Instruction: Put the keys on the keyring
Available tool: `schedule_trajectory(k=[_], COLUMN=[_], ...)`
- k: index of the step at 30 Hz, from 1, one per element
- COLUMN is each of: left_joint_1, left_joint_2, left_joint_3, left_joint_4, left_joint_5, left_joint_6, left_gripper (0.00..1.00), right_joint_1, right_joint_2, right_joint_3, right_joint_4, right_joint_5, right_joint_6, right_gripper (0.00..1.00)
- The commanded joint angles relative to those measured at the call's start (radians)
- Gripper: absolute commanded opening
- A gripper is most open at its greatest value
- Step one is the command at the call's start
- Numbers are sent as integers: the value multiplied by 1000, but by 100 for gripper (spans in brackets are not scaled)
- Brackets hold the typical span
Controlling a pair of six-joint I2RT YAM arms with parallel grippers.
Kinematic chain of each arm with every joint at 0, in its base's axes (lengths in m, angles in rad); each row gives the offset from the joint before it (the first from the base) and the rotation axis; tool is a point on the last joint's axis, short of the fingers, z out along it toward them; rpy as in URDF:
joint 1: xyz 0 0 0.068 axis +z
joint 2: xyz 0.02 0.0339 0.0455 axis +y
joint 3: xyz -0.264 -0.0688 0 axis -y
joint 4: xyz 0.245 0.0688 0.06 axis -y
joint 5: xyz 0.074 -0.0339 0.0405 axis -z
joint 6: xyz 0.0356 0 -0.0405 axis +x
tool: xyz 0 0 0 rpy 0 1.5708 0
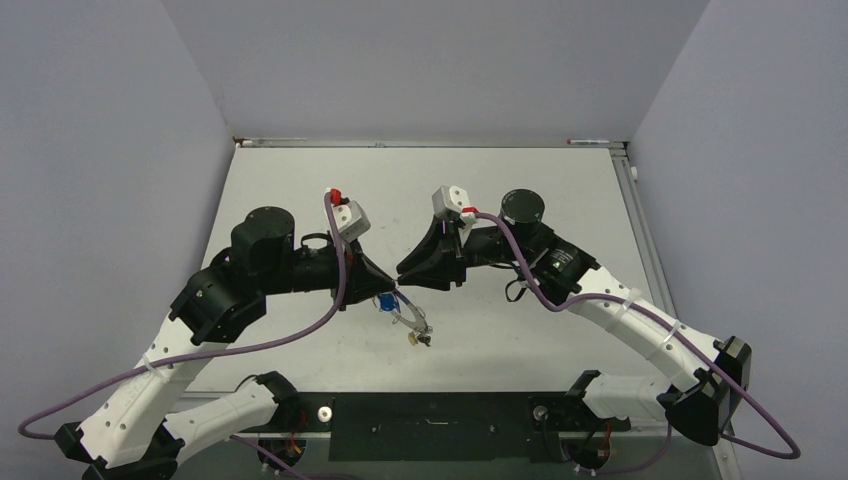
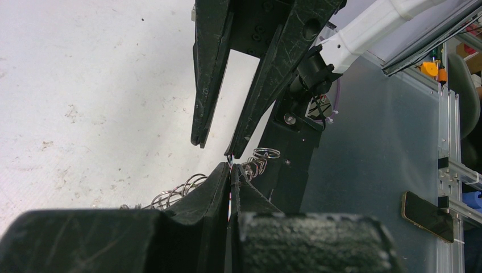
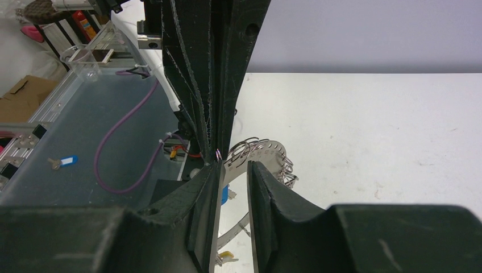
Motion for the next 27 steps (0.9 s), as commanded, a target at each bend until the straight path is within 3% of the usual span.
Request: schedule_trajectory(k=[1, 27], left_joint_1=[-6, -14], left_joint_2=[-4, -10], left_joint_3=[47, 59], left_joint_4=[78, 47], left_joint_5=[12, -101], left_joint_6=[7, 28], left_gripper=[0, 0], right_joint_1=[13, -11], right_joint_2=[-7, -64], right_joint_3=[-11, -18], right_joint_4=[65, 79], right_joint_5=[-44, -184], right_joint_6=[-8, 25], right_gripper=[24, 28])
